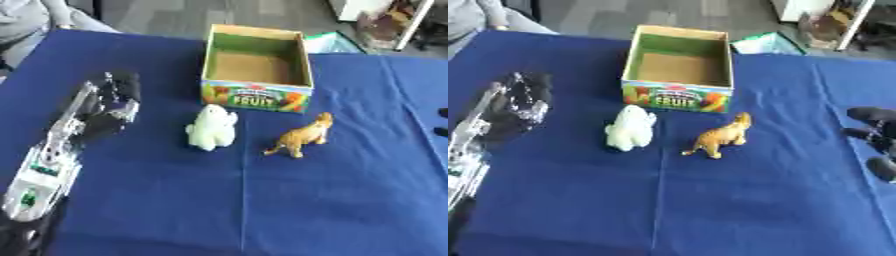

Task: Pick up objects on the table and place them in the box.

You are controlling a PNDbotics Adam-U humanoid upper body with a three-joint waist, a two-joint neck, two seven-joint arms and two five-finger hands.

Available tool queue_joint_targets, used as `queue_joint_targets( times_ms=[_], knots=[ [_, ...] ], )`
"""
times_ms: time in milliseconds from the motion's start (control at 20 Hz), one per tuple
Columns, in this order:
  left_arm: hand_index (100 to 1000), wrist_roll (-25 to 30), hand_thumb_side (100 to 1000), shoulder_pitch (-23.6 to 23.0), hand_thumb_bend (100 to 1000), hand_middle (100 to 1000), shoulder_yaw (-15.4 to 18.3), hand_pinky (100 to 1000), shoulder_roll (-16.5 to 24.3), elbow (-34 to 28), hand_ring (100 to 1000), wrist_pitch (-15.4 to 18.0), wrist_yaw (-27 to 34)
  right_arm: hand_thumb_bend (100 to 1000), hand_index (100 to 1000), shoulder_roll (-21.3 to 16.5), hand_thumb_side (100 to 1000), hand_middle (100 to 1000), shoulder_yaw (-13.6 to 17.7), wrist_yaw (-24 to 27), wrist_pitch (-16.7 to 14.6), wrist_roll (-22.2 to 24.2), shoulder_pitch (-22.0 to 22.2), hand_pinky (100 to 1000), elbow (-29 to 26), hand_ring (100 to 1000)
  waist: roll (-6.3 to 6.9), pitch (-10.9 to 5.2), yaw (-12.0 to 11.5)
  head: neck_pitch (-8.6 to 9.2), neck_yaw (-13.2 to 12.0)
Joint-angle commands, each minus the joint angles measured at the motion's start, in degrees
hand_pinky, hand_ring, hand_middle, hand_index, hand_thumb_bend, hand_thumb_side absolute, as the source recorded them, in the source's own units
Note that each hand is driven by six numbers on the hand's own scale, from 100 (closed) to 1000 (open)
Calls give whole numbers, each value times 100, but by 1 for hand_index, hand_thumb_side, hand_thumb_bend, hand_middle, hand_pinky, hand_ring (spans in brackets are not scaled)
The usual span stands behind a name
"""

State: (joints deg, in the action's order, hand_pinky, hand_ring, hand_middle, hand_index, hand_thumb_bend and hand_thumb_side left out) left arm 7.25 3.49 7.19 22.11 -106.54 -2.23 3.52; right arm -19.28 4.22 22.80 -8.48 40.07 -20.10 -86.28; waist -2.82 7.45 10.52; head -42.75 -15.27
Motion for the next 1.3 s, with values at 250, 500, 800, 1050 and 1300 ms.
queue_joint_targets(
  times_ms=[250, 500, 800, 1050, 1300],
  knots=[
    [732, 89, 100, 43, 100, 602, -45, 693, 73, -109, 621, 5, -48, 515, 794, -88, 203, 820, 31, -47, 10, 15, -42, 876, -141, 968, 19, -55, 5, 51, -2],
    [750, 243, 100, 91, 153, 619, -147, 697, 169, -81, 633, -29, -199, 515, 794, -87, 204, 820, 26, -54, 13, 19, -41, 876, -139, 968, 25, -60, 15, 45, -1],
    [777, 653, 145, 299, 309, 642, -526, 707, 429, 4, 653, -23, -634, 515, 794, -78, 205, 820, -4, -59, 22, 47, -56, 876, -137, 969, 34, -66, 41, 58, -9],
    [792, 858, 149, 650, 388, 666, -884, 707, 650, 207, 662, -26, -1042, 515, 794, -73, 205, 818, -24, -65, 27, 67, -60, 876, -134, 969, 39, -71, 77, 59, -34],
    [800, 801, 178, 1079, 473, 679, -1203, 708, 735, 609, 664, -80, -1557, 514, 794, -65, 206, 818, -38, -67, 32, 78, -61, 877, -130, 969, 42, -82, 122, 64, -55]
  ],
)
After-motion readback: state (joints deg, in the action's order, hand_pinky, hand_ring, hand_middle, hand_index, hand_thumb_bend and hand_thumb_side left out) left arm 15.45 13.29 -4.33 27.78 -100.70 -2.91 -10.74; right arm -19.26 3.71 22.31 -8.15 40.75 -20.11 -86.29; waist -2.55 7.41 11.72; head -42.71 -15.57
